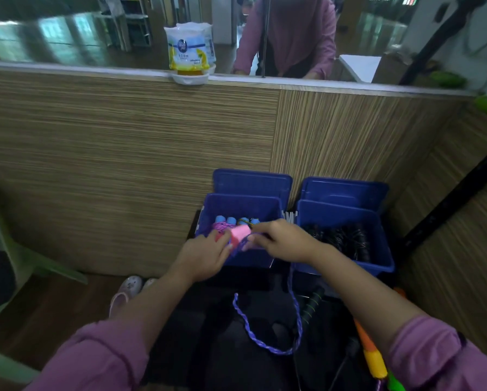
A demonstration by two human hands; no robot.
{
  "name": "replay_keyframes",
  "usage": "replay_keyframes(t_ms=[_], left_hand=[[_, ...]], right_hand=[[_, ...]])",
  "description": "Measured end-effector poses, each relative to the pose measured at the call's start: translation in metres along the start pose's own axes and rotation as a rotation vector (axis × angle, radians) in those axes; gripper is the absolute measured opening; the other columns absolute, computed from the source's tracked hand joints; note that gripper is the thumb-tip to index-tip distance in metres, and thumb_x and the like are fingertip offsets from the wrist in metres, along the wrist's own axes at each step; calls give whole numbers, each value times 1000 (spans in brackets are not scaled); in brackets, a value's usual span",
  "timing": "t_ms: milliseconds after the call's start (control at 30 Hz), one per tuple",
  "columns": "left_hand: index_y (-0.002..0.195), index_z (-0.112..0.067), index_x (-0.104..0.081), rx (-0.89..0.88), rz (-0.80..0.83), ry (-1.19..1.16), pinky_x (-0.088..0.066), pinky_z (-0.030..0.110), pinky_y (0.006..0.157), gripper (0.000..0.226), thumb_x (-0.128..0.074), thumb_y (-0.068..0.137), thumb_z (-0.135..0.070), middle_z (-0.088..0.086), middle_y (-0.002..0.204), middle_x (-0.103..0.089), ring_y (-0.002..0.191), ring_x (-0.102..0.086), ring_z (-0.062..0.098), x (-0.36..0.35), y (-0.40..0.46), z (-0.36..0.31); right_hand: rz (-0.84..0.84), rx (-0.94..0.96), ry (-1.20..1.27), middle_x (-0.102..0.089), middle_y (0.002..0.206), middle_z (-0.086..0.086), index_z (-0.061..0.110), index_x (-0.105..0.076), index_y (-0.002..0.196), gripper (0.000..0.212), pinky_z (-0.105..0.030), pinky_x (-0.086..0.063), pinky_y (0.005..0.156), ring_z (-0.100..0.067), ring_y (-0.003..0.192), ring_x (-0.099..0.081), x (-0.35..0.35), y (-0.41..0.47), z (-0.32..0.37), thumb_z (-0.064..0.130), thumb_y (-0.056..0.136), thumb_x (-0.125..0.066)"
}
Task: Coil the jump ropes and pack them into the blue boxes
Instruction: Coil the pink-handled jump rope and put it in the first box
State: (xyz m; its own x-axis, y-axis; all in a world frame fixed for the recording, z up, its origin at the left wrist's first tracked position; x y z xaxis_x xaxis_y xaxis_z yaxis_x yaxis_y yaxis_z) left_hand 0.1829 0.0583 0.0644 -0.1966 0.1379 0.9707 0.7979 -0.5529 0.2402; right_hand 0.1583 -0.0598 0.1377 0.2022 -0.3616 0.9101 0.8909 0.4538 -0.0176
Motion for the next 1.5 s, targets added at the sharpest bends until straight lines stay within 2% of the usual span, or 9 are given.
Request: replay_keyframes(t_ms=[233,367,500,633,867,1033,1167,1300,1500], left_hand=[[146,-8,-32,-387,78,-357,-51,34,82,69,-38,94,-54,12,121,-62,100,-63,28,35,-14,-58],[146,-34,-28,-430,-49,-420,-49,30,76,61,-44,92,-58,7,111,-57,89,-58,20,64,-7,-68],[138,-41,-35,-77,-233,-700,-51,39,81,50,-47,90,-50,1,114,-58,94,-61,19,80,10,-25],[132,-36,-42,103,-327,-640,-52,39,81,45,-40,89,-50,-1,118,-61,99,-62,19,80,15,-3],[123,-20,-49,473,-396,-502,-48,42,73,59,-24,83,-56,10,113,-63,96,-62,36,72,11,32],[122,-15,-46,752,-157,-317,-45,41,73,48,-30,94,-50,18,106,-61,93,-61,40,43,-1,66],[121,-24,-49,423,31,-149,-49,41,71,48,-19,97,-53,15,102,-64,90,-64,38,17,4,44],[131,-26,-54,-2,93,-123,-53,38,67,81,2,90,-67,8,104,-65,84,-66,33,4,-7,1],[145,-12,-36,-270,70,-394,-52,31,84,75,-29,93,-65,10,121,-65,103,-64,25,28,-18,-34]], right_hand=[[162,-35,291,-63,80,3,20,-65,83,14,-28,-45,75,-5,74,-53,-8,2,-50,30,92,-60],[30,-131,585,-59,75,-5,7,-67,87,8,-25,-42,65,-6,67,-51,-6,-4,-73,9,91,-61],[-60,-213,818,-36,50,3,12,-61,78,24,-27,-27,50,-10,45,-31,-20,-10,-76,11,98,-48],[-54,-304,940,-30,45,11,12,-62,91,28,-23,-36,44,-9,41,-29,-50,-6,-65,26,102,-40],[133,-278,512,-54,46,1,1,-57,89,36,-29,-48,61,-11,42,-53,-79,-15,-21,30,102,-38],[199,-187,344,-48,56,0,16,-47,73,32,-32,-45,59,-18,50,-53,-61,-22,14,35,98,-45],[107,-24,81,-40,58,1,15,-44,67,32,-30,-26,60,-21,67,-43,-24,-17,33,29,96,-51],[-14,-12,10,-60,77,-7,14,-65,90,23,-36,-45,70,-26,78,-55,7,-5,17,34,94,-53],[-22,-90,172,-64,75,3,20,-68,91,25,-34,-46,71,-14,73,-57,10,7,-31,42,91,-58]])
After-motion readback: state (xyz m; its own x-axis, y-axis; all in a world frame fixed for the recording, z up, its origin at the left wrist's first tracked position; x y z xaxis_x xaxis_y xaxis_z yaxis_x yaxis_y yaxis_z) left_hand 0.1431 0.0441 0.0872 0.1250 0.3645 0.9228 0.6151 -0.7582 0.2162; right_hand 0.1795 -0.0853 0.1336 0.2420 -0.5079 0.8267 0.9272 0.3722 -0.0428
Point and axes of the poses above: each hand's wrist, its own y-axis towards the middle knuckle, its own x-axis out of the back of the hand, z = x × y, the point moved 10 cm from there along y, towards the middle knuckle
